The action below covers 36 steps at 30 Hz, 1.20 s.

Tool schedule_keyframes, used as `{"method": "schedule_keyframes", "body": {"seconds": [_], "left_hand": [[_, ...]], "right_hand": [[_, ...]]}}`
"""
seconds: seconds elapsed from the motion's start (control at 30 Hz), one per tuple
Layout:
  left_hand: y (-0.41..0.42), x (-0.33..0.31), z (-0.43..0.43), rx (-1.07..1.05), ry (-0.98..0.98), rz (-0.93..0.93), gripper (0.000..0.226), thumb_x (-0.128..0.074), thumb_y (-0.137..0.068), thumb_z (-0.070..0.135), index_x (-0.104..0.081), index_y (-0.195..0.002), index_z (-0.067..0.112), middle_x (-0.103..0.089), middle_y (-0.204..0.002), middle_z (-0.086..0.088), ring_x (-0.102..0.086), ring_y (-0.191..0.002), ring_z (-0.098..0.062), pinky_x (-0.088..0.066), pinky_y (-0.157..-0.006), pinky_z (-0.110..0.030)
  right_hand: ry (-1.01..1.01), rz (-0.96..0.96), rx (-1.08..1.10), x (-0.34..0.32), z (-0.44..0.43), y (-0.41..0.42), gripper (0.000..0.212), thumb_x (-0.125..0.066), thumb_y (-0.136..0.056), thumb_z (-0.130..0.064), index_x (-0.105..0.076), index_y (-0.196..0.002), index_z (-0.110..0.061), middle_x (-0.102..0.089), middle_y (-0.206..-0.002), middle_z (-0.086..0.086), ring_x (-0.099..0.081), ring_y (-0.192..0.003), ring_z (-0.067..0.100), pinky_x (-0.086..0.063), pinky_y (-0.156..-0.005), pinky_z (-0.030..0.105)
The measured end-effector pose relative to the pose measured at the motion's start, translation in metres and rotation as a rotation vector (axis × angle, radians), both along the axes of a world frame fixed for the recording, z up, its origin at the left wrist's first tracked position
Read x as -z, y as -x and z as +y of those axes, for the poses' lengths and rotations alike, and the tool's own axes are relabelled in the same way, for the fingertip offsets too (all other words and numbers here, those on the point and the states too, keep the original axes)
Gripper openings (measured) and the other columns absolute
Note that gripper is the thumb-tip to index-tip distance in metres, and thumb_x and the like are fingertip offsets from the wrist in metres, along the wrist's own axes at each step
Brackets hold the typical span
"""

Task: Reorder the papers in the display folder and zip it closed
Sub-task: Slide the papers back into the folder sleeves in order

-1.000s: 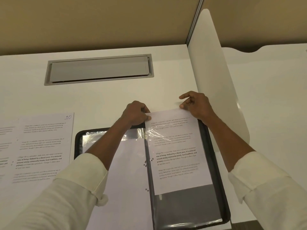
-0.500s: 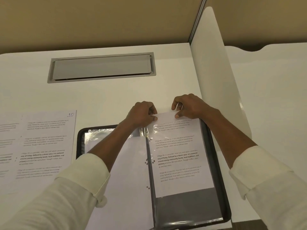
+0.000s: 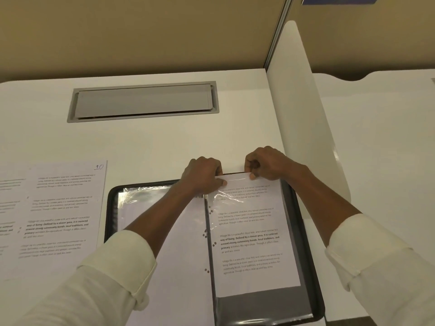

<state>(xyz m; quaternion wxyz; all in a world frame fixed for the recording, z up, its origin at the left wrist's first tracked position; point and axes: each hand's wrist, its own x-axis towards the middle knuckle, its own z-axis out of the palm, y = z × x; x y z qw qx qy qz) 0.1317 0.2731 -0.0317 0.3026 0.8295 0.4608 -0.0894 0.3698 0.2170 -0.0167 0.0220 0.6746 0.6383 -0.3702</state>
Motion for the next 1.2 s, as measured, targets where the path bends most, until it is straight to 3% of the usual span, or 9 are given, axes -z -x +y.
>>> {"method": "schedule_keyframes", "body": {"seconds": [0.1,0.3,0.47,0.67,0.83,0.93,1.03,1.1,1.2], "left_hand": [[-0.001,-0.002,-0.009,0.042,-0.058,0.025,0.035,-0.082,-0.087,0.045,-0.066,-0.111,0.024,-0.054,-0.099,0.005,-0.047,-0.099,-0.019,-0.036,-0.086,-0.032],[0.004,0.004,-0.021,0.015,-0.057,0.039,0.056,-0.087,-0.072,0.057,-0.059,-0.113,0.031,-0.061,-0.108,0.0,-0.049,-0.113,-0.025,-0.038,-0.09,-0.036],[0.007,0.005,-0.023,-0.029,-0.05,-0.017,0.057,-0.088,-0.073,0.053,-0.06,-0.116,0.028,-0.063,-0.109,0.0,-0.048,-0.116,-0.023,-0.033,-0.091,-0.035],[0.01,0.0,-0.032,-0.03,-0.076,-0.047,0.059,-0.087,-0.077,0.043,-0.059,-0.124,0.021,-0.068,-0.109,0.001,-0.046,-0.119,-0.023,-0.036,-0.099,-0.038],[0.022,0.002,-0.047,-0.068,-0.093,-0.137,0.056,-0.086,-0.079,0.042,-0.06,-0.124,0.022,-0.064,-0.119,0.003,-0.046,-0.121,-0.023,-0.039,-0.1,-0.042],[0.03,0.001,-0.064,-0.079,-0.181,-0.159,0.056,-0.083,-0.084,0.043,-0.059,-0.13,0.022,-0.058,-0.127,0.001,-0.047,-0.123,-0.024,-0.04,-0.102,-0.041],[0.042,0.001,-0.094,-0.08,-0.262,-0.176,0.069,-0.082,-0.088,0.042,-0.051,-0.144,0.017,-0.046,-0.146,-0.005,-0.041,-0.138,-0.028,-0.038,-0.113,-0.04],[0.053,0.004,-0.118,-0.09,-0.223,-0.17,0.082,-0.078,-0.092,0.046,-0.038,-0.157,0.015,-0.022,-0.169,-0.011,-0.016,-0.159,-0.032,-0.023,-0.127,-0.044],[0.069,0.011,-0.147,-0.104,-0.162,-0.139,0.091,-0.066,-0.097,0.059,-0.023,-0.166,0.018,0.012,-0.177,-0.008,0.018,-0.163,-0.025,0.0,-0.133,-0.045]], "right_hand": [[-0.018,0.027,0.032,0.001,-0.003,0.005,0.026,-0.087,-0.081,-0.018,-0.068,-0.091,-0.032,-0.074,-0.079,-0.013,-0.067,-0.082,0.004,-0.05,-0.075,0.034],[-0.06,0.022,0.009,-0.004,-0.011,0.028,0.046,-0.097,-0.067,-0.035,-0.067,-0.101,-0.029,-0.071,-0.09,-0.011,-0.065,-0.083,0.009,-0.051,-0.074,0.032],[-0.146,-0.007,-0.044,-0.005,-0.02,0.045,0.041,-0.094,-0.072,-0.027,-0.068,-0.104,-0.026,-0.068,-0.088,-0.01,-0.061,-0.079,0.012,-0.042,-0.065,0.029],[-0.121,0.03,-0.019,-0.005,-0.019,0.045,0.035,-0.094,-0.071,-0.021,-0.067,-0.092,-0.031,-0.072,-0.075,-0.013,-0.065,-0.074,0.007,-0.05,-0.071,0.034],[-0.134,-0.012,-0.103,0.0,-0.012,0.045,0.031,-0.078,-0.088,-0.014,-0.062,-0.081,-0.04,-0.071,-0.074,-0.019,-0.065,-0.073,0.003,-0.051,-0.069,0.034],[-0.063,-0.041,-0.136,0.0,-0.009,0.049,0.021,-0.083,-0.087,-0.03,-0.062,-0.087,-0.037,-0.069,-0.081,-0.014,-0.062,-0.075,0.006,-0.045,-0.069,0.032],[-0.025,-0.07,-0.18,0.002,-0.007,0.057,0.038,-0.092,-0.073,-0.045,-0.064,-0.094,-0.03,-0.065,-0.088,-0.014,-0.058,-0.078,0.006,-0.044,-0.068,0.03],[-0.029,-0.067,-0.18,0.005,-0.007,0.063,0.039,-0.095,-0.071,-0.042,-0.066,-0.092,-0.028,-0.066,-0.09,-0.011,-0.059,-0.08,0.006,-0.046,-0.07,0.03],[-0.035,-0.062,-0.15,0.009,-0.007,0.071,0.034,-0.096,-0.07,-0.037,-0.066,-0.083,-0.028,-0.069,-0.086,-0.007,-0.061,-0.078,0.011,-0.047,-0.069,0.031]]}}
